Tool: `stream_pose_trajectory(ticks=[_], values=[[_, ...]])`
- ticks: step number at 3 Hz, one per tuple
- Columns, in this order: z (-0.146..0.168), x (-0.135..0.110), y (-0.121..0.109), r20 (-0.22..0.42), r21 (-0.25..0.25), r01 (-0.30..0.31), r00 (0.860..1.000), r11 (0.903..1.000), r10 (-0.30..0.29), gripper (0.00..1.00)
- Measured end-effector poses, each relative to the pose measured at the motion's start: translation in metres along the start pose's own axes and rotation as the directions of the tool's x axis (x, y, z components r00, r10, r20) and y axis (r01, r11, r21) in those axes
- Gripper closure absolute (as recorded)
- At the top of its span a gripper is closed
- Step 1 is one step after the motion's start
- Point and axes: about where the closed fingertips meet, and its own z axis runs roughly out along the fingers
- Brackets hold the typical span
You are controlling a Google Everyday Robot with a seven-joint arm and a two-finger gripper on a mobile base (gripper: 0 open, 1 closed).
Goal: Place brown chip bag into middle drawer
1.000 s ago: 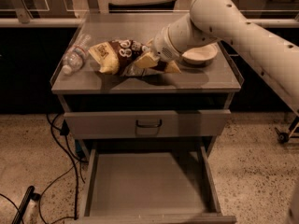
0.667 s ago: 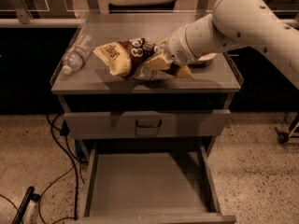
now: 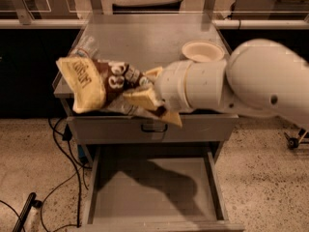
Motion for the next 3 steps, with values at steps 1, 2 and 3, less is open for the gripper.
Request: stream_pose_trajectory(ticks=[1, 2, 3], values=[[-0.013, 0.046, 0.034, -0.018, 0.016, -0.08, 0.997, 0.9966, 0.081, 1.0], [-0.026, 0.063, 0.036, -0.033, 0.044, -0.108, 0.993, 0.9932, 0.11, 1.0], [-0.017, 0.072, 0.054, -0.059, 0.012, -0.101, 0.993, 0.9948, 0.102, 1.0]])
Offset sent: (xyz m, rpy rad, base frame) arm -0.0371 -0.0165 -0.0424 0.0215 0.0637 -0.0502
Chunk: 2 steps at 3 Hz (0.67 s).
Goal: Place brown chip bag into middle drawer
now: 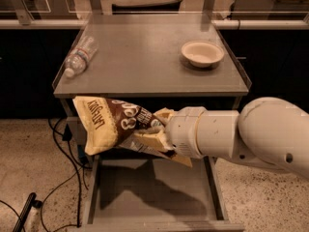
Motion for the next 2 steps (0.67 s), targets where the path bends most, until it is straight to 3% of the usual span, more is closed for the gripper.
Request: stream_pose_trajectory(ticks=[1, 2], values=[[0.005, 0.039, 0.041, -0.038, -0.041, -0.041, 0.999, 0.9983, 0.039, 1.0], [-0.011, 0.107, 0.081, -0.102, -0.032, -0.141, 0.985, 0.9895, 0.137, 1.0]])
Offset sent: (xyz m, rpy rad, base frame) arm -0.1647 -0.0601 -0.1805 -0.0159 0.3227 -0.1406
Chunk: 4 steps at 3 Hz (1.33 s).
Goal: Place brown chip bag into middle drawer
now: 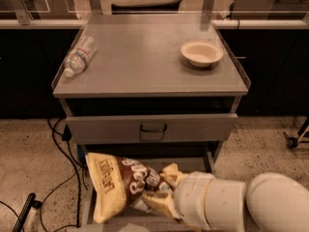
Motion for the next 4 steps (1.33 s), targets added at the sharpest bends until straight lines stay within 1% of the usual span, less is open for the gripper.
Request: stream_pose_trajectory(ticks=[1, 2, 3, 4], values=[[0.004, 0.058, 0.013, -0.034, 0.004, -0.059, 0.998, 0.9983, 0.059, 1.0], [0.02, 0.077, 0.001, -0.028, 0.0, -0.062, 0.998, 0.9981, 0.062, 1.0], [0.043, 0.087, -0.034, -0.004, 0.013, -0.091, 0.996, 0.9958, 0.091, 1.0], [0.098, 0.11, -0.063, 0.023, -0.009, -0.162, 0.986, 0.9867, 0.163, 1.0]])
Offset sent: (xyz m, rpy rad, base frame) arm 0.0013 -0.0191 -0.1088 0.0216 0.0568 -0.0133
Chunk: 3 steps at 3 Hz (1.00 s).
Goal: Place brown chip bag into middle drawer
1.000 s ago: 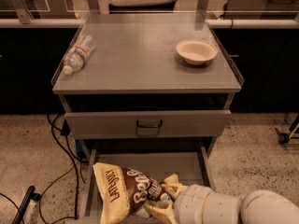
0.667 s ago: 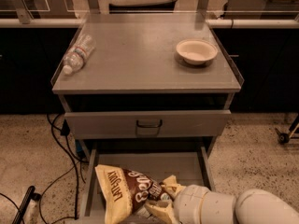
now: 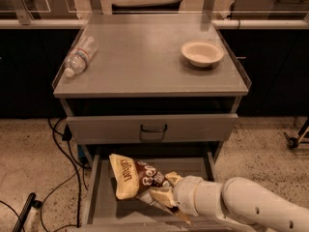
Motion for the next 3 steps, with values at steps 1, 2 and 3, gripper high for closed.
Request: stream_pose_trajectory(ticks=[1, 2, 3], values=[[0.0, 0.0, 0.0, 0.0, 0.0, 0.0, 1.0, 1.0, 0.0, 1.0], [0.011, 0.003, -0.007, -0.024, -0.004, 0.002, 1.0, 1.0, -0.002, 1.0], [0.021, 0.01, -0.04, -0.078, 0.037, 0.02, 0.997, 0.9991, -0.017, 1.0]])
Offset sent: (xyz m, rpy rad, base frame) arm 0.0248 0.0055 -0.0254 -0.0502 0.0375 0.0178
